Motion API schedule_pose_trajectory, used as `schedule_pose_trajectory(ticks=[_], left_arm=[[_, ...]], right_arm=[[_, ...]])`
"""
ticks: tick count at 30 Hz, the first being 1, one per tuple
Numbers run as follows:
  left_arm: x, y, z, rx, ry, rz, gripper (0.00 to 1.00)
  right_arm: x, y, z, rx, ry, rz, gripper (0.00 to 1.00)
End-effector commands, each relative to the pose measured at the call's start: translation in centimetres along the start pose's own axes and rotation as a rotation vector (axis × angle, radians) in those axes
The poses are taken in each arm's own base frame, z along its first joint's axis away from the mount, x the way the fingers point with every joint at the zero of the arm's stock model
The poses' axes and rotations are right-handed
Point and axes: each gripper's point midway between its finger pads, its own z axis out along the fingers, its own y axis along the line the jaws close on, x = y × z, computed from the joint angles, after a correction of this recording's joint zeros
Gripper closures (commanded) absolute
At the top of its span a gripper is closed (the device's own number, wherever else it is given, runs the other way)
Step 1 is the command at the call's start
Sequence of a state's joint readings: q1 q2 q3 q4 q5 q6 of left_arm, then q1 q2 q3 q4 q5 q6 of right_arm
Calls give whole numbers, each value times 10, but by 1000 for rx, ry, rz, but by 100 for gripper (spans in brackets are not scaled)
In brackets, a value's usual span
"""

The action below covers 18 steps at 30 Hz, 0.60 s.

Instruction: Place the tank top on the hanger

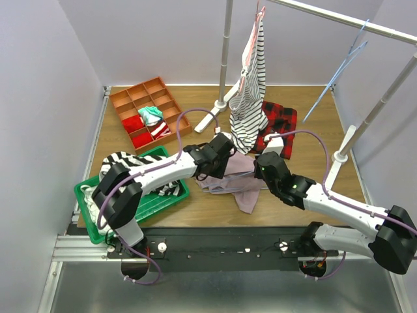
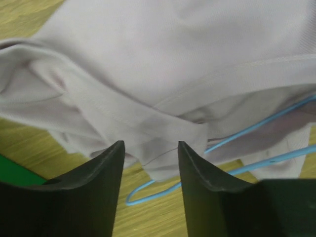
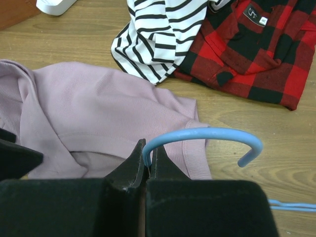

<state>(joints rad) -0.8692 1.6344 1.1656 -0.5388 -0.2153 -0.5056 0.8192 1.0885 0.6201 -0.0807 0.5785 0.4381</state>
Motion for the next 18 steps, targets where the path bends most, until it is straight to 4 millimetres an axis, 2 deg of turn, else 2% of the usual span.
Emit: schedule_pose_trajectory(ticks=[1,7,13,18], left_arm=[[-1,-22,4,56,45,110,42],[3,-31,13,43,82,154,36],[17,-33,27,19,127,179,37],[28,-34,37,11,155,170,47]], right_arm=[[19,3,-2,-16,84,2,99],[26,-1,-4,-14,91,12,99],[26,-1,-5,-11,88,17,99],[27,-2,-4,-5,87,19,99]])
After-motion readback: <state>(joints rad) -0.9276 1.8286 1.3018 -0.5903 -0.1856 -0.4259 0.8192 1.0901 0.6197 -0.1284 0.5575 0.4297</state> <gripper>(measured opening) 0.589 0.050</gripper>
